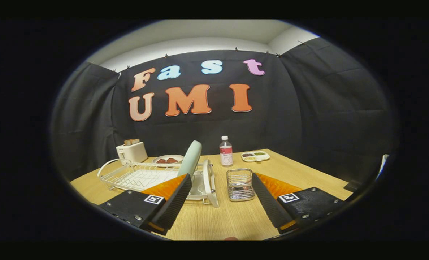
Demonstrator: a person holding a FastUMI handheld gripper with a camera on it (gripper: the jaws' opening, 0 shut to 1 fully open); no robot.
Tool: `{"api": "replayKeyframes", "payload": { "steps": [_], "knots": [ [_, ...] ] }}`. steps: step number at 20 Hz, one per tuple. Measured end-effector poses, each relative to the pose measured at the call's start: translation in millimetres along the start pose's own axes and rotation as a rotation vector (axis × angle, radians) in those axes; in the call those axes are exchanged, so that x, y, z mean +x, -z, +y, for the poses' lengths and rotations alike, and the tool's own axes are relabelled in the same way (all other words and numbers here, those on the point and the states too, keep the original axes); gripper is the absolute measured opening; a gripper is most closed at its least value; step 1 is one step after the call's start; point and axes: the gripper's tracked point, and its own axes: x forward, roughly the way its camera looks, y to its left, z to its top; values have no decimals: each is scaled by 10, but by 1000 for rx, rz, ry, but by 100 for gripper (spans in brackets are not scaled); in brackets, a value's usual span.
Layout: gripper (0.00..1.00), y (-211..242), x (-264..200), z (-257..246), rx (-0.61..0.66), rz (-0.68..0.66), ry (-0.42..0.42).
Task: Take the plate from the dish rack, then take the spoon from the basket and place it into the plate.
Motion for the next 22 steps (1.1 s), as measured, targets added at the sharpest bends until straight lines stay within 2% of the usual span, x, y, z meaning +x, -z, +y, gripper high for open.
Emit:
{"api": "replayKeyframes", "payload": {
  "steps": [13,22],
  "knots": [
    [99,-32,53,-2,6,17,10],
    [100,-312,361,472,7,46,-59]
  ]
}}
